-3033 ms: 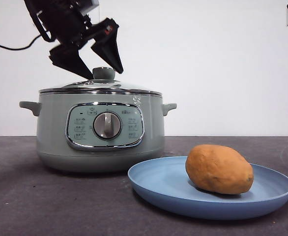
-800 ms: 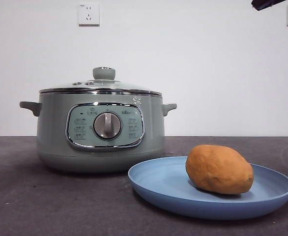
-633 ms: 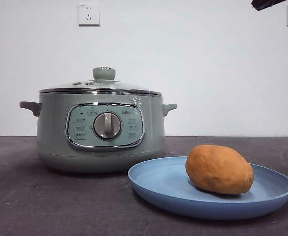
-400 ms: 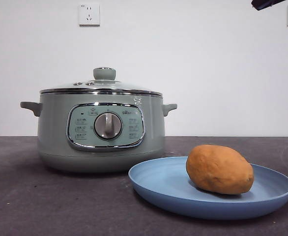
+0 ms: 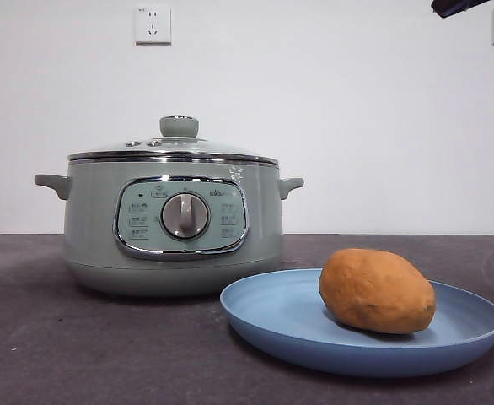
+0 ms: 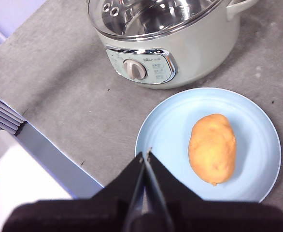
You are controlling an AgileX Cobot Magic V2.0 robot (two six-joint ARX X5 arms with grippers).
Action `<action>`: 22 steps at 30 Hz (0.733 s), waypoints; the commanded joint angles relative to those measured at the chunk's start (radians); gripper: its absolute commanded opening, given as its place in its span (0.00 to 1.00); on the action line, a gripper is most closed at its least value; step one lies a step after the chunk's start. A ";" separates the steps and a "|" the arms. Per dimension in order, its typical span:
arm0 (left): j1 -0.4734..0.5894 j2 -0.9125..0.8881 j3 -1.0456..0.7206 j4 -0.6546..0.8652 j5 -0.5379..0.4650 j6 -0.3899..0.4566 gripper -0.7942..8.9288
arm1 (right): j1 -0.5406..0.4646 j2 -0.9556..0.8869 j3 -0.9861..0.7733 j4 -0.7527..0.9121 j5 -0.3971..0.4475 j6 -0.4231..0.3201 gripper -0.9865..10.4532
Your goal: Take the potato out from the steamer,put the potato on the plate,close the lid
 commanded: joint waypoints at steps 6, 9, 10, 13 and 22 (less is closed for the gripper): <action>0.082 -0.259 -0.373 0.146 -0.130 0.008 0.08 | 0.000 -0.001 0.002 0.005 0.002 0.006 0.09; 0.093 -0.340 -0.477 0.146 -0.164 0.008 0.08 | 0.000 -0.001 0.002 0.005 0.002 0.006 0.09; 0.097 -0.364 -0.510 0.146 -0.178 0.007 0.08 | 0.000 -0.001 0.002 0.005 0.002 0.006 0.09; 0.101 -0.424 -0.597 0.146 -0.208 -0.011 0.08 | 0.000 -0.001 0.002 0.005 0.002 0.006 0.09; 0.104 -0.541 -0.800 0.199 -0.246 -0.083 0.08 | 0.000 -0.001 0.002 0.005 0.002 0.006 0.09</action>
